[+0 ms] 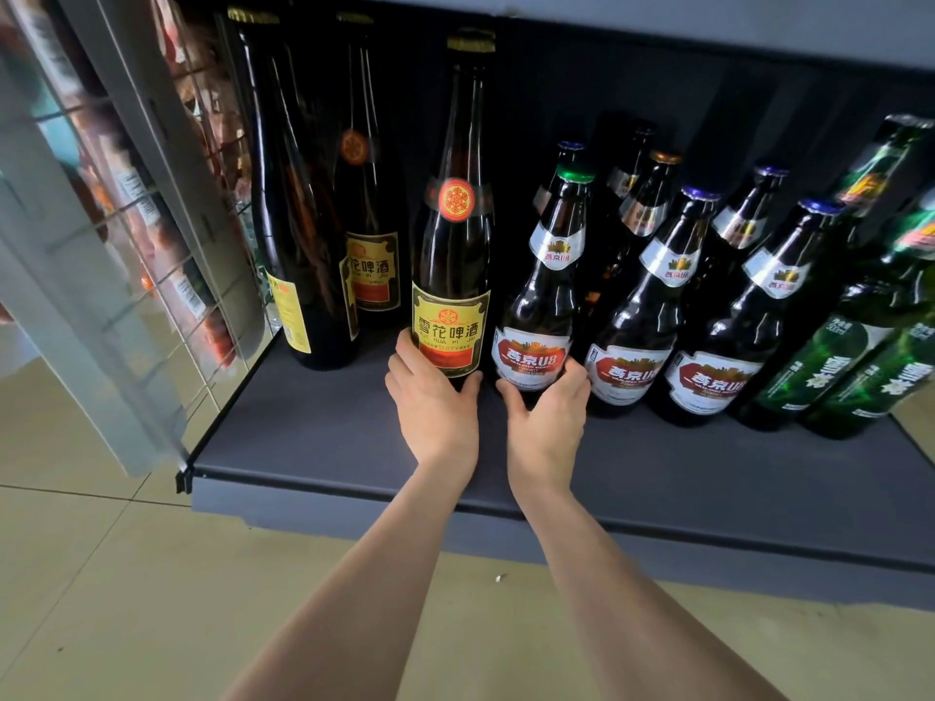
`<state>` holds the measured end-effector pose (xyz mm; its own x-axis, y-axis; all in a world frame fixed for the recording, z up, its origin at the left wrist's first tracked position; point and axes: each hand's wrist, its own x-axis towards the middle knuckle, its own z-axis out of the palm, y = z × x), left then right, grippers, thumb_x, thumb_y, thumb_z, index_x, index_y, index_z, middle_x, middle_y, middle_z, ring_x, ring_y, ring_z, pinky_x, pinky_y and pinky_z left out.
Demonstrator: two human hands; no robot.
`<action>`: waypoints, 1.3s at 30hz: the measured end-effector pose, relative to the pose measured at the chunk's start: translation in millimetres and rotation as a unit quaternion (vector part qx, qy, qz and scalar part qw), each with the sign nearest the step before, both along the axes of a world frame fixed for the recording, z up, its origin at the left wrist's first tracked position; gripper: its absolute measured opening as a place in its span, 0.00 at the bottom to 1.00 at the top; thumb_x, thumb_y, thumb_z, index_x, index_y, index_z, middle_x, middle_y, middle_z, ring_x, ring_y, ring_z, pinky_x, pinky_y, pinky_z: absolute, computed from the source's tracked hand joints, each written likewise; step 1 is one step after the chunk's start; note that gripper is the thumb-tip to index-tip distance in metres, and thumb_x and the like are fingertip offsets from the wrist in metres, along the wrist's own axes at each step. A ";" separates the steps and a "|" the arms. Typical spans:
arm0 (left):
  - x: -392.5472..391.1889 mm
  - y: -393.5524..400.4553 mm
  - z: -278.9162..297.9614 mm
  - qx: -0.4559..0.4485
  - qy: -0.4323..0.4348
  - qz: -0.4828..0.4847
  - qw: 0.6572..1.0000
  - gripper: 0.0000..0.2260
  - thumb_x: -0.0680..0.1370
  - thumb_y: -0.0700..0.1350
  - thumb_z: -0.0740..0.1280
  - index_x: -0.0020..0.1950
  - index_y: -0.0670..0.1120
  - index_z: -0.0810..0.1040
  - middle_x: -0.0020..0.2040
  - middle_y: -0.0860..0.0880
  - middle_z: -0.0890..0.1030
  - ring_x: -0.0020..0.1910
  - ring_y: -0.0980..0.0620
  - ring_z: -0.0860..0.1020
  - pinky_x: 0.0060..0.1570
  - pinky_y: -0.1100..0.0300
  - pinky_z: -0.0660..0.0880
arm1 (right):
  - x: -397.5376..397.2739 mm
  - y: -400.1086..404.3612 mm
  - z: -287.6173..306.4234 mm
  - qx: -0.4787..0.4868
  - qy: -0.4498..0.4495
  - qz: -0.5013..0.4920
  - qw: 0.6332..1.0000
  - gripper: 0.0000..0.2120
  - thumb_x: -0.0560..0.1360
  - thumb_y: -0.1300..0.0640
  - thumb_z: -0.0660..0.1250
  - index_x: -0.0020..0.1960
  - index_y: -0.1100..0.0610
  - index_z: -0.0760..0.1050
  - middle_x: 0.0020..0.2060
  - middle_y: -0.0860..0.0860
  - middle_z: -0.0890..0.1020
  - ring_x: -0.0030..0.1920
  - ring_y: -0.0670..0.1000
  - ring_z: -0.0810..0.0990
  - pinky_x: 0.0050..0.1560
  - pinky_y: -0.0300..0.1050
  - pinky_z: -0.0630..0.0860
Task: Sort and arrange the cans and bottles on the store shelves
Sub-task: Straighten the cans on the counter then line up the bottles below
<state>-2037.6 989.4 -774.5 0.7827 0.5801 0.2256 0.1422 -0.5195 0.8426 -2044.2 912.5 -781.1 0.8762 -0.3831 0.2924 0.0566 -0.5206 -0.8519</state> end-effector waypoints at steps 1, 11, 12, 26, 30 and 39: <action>-0.2 -1.1 0.2 0.004 0.005 0.003 1.000 0.36 0.70 0.44 0.73 0.71 0.41 0.58 0.65 0.42 0.67 0.65 0.45 0.65 0.58 0.55 0.67 | -0.4 0.2 0.4 -0.002 0.000 0.000 1.000 0.28 0.72 0.58 0.72 0.66 0.64 0.64 0.60 0.57 0.71 0.62 0.55 0.71 0.58 0.42 0.68; -28.9 46.5 -0.8 0.001 -0.057 -0.053 0.997 0.24 0.76 0.43 0.67 0.69 0.41 0.63 0.64 0.45 0.69 0.62 0.48 0.70 0.58 0.58 0.68 | -17.0 -8.0 6.7 -0.021 -0.023 -0.009 0.999 0.22 0.71 0.59 0.72 0.60 0.63 0.68 0.56 0.56 0.72 0.55 0.56 0.74 0.53 0.41 0.70; -32.0 57.4 -0.4 -0.007 -0.070 -0.024 0.997 0.22 0.76 0.42 0.67 0.67 0.41 0.65 0.62 0.45 0.69 0.60 0.47 0.70 0.54 0.59 0.67 | -22.6 -6.7 7.9 -0.033 -0.035 0.002 0.999 0.20 0.71 0.59 0.72 0.58 0.63 0.69 0.54 0.55 0.71 0.52 0.54 0.74 0.51 0.41 0.71; 15.9 132.0 12.1 -0.131 -0.005 -0.011 0.991 0.34 0.68 0.42 0.75 0.69 0.45 0.61 0.65 0.45 0.71 0.65 0.46 0.69 0.65 0.51 0.67 | -20.4 83.1 3.7 -0.036 0.037 -0.001 0.999 0.33 0.71 0.53 0.72 0.69 0.63 0.62 0.61 0.58 0.68 0.59 0.58 0.73 0.58 0.52 0.73; 12.8 122.7 11.7 -0.074 0.016 0.051 0.996 0.37 0.67 0.47 0.77 0.69 0.43 0.60 0.66 0.43 0.68 0.66 0.43 0.66 0.65 0.48 0.65 | -17.2 86.1 1.1 -0.068 0.059 -0.035 0.995 0.34 0.71 0.51 0.72 0.69 0.62 0.61 0.61 0.58 0.69 0.58 0.59 0.73 0.57 0.51 0.72; -25.5 106.6 -5.0 0.011 -0.029 0.020 0.999 0.33 0.70 0.41 0.71 0.71 0.41 0.60 0.63 0.39 0.68 0.63 0.40 0.66 0.61 0.52 0.62 | -17.6 84.5 -0.1 -0.067 0.071 -0.030 0.995 0.34 0.71 0.50 0.71 0.70 0.62 0.61 0.63 0.58 0.67 0.58 0.60 0.73 0.56 0.52 0.70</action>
<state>-2063.1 1096.0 -779.5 0.7447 0.6050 0.2819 0.1148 -0.5321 0.8388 -2061.8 997.0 -781.2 0.8894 -0.4010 0.2196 -0.0933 -0.6293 -0.7715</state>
